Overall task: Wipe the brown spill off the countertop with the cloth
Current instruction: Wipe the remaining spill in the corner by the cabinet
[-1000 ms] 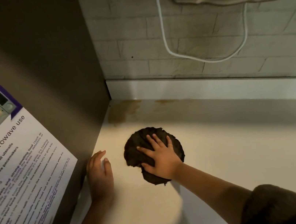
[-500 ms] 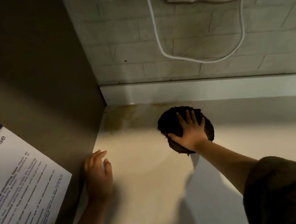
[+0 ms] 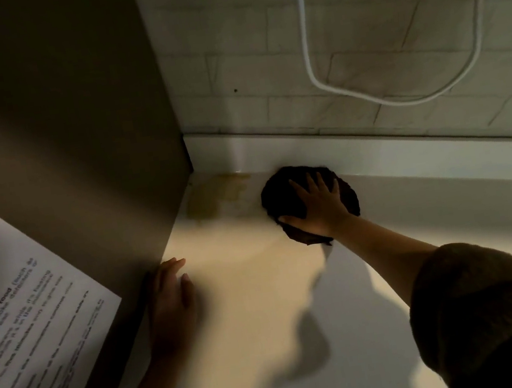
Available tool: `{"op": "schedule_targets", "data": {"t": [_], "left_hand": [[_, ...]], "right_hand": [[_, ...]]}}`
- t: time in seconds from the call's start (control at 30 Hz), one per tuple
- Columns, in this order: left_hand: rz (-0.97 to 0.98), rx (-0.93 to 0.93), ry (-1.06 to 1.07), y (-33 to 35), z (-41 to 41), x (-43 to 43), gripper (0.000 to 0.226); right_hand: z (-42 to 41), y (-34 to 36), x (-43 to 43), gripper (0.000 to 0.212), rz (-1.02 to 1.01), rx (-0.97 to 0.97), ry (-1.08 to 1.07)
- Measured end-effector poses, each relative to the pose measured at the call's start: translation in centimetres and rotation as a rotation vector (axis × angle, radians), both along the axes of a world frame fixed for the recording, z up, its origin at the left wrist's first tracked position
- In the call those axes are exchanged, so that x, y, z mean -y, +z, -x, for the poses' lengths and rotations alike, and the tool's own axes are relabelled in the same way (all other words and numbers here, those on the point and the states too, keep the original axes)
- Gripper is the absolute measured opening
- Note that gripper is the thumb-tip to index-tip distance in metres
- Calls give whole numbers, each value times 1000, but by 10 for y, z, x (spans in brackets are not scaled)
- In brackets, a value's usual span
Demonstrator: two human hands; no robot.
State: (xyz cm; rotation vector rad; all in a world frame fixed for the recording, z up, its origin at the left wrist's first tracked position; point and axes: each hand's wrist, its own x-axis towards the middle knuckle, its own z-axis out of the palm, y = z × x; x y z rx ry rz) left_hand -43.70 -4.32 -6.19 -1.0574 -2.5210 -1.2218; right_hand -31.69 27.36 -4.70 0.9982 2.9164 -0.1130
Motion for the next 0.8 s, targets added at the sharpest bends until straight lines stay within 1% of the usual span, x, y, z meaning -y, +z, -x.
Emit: {"op": "schedule_targets", "data": {"t": [0.17, 0.33, 0.5, 0.63, 0.8], "left_hand": [[3, 26, 23, 2, 1, 1, 40], [-44, 110, 44, -1, 1, 3, 37], [-31, 59, 71, 4, 0, 2, 37], [-14, 104, 97, 3, -2, 1, 39], [32, 90, 123, 0, -3, 0, 39]], "right_hand": [[40, -3, 14, 92, 10, -5, 82], [67, -2, 26, 93, 4, -13, 140], [89, -4, 34, 95, 15, -18, 194], [108, -3, 39, 93, 16, -21, 265], [124, 0, 39, 90, 27, -22, 380]]}}
